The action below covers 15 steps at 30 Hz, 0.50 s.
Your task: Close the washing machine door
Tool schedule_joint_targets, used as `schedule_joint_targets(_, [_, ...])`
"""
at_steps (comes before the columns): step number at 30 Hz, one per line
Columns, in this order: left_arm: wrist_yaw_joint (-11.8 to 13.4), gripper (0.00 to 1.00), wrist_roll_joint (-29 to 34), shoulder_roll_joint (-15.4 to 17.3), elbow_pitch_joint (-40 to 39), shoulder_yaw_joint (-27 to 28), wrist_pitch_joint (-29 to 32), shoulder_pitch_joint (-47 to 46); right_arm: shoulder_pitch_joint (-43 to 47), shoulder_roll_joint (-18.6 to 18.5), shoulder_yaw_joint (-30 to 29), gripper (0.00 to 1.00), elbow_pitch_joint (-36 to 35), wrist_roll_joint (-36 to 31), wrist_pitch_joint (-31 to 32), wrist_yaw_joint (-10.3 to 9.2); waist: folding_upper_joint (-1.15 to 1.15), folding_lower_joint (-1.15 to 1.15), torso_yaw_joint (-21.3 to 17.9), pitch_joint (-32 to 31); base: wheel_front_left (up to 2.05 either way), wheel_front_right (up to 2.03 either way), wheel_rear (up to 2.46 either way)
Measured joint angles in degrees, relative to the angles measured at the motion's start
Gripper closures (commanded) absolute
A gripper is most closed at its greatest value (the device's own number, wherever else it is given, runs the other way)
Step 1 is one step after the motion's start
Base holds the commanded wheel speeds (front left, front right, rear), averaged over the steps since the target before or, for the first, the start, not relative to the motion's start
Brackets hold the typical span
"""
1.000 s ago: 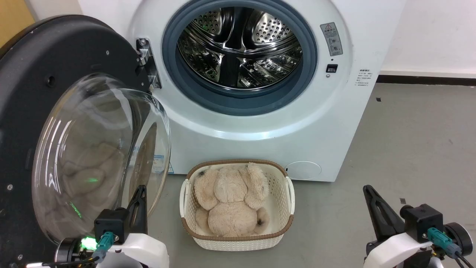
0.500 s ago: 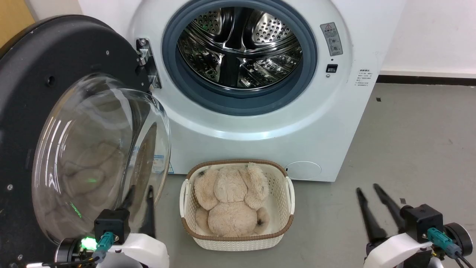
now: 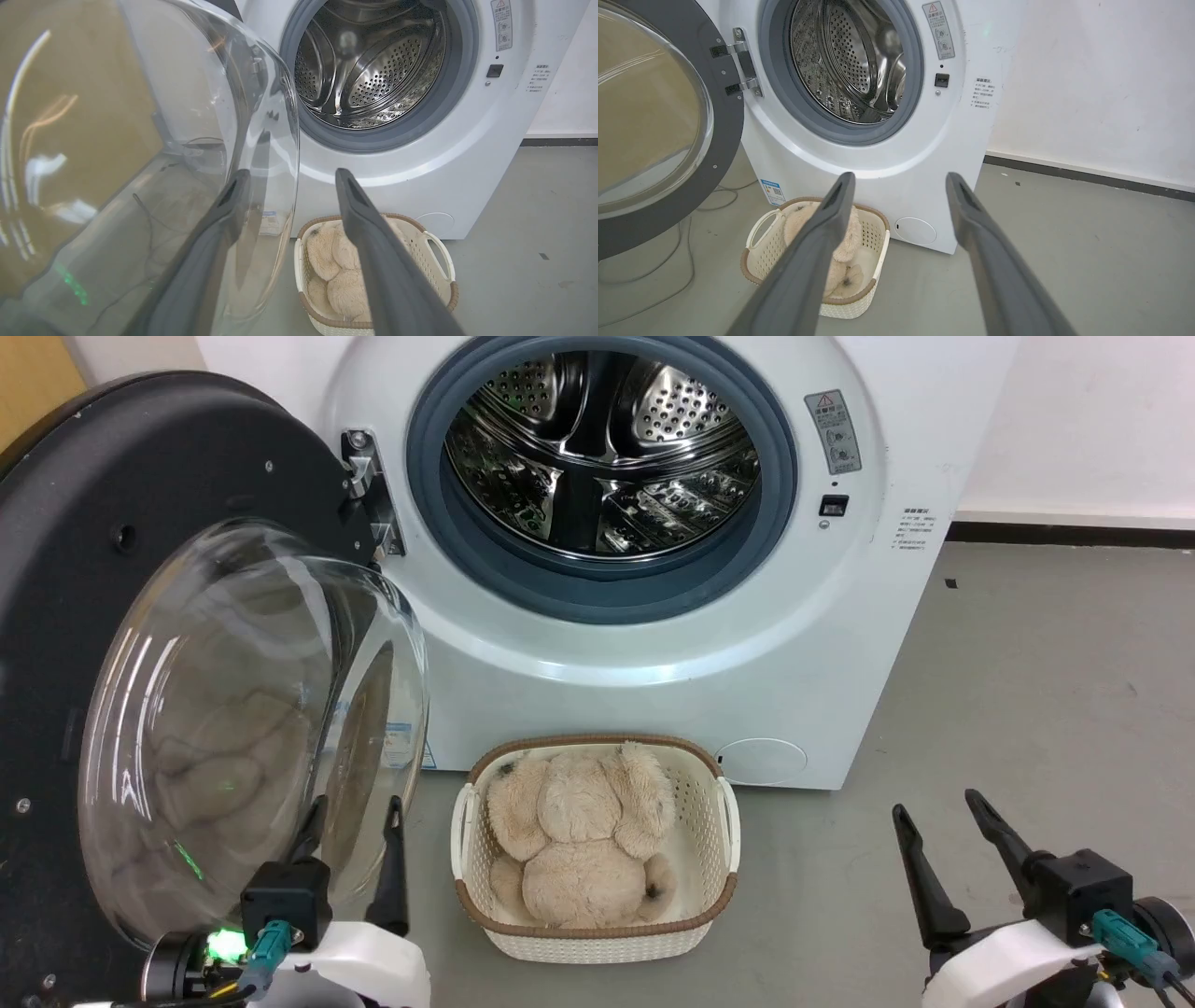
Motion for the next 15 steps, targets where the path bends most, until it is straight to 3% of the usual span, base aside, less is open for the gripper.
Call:
schedule_joint_targets(1, [0.10, 1.00, 0.00, 0.02, -0.08, -0.07, -0.22, -0.01, 0.00, 0.00, -0.05, 0.00, 0.00, 0.04, -0.20, 0.00, 0.00, 0.00, 0.06, 0.01, 0.00, 0.00, 0.00])
schedule_joint_targets(15, [0.02, 1.00, -1.15, 0.38, -4.86, 0.26, -1.90, -3.63, 0.04, 0.00, -1.36, 0.00, -0.03, 1.83, -1.91, 0.00, 0.00, 0.00, 2.20, 0.34, 0.00, 0.00, 0.00])
